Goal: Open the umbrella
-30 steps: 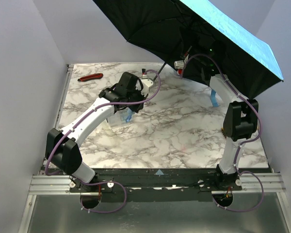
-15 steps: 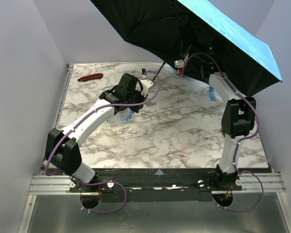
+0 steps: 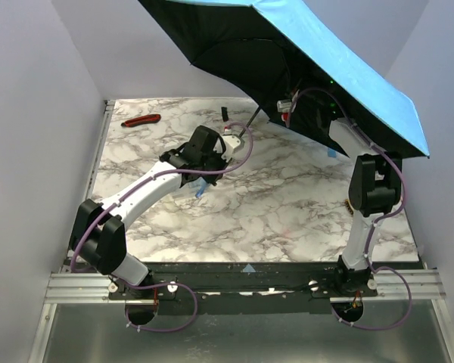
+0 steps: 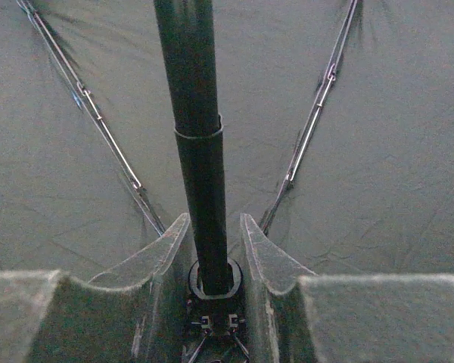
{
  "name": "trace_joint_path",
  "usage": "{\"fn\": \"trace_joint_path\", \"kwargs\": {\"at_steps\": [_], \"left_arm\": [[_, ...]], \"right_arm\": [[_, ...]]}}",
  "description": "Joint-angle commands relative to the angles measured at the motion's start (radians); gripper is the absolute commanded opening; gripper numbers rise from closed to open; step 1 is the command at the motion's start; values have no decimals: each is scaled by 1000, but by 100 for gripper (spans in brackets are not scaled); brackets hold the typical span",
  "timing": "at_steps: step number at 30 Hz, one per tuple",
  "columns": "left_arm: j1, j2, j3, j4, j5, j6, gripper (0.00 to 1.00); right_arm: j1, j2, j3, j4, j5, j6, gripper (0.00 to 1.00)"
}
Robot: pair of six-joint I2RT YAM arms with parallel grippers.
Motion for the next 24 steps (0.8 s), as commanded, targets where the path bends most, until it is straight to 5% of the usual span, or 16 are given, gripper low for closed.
{"fn": "trace_joint_path", "kwargs": {"at_steps": [1,9,17,24], "left_arm": [[-81,-20,-204,-738,121,290,0],[-77,9,-48,-728,169,241,0],[-52,78,297,-674,368,103,0],[-47,86,367,-509,480,-33,0]], "right_arm": [[-315,-58,87,192,815,47,31],[-306,-168,-151,260,683,16,30],[-249,-341,-475,202,385,-30,72],[-143,-405,-641,97,250,-127,88]]}}
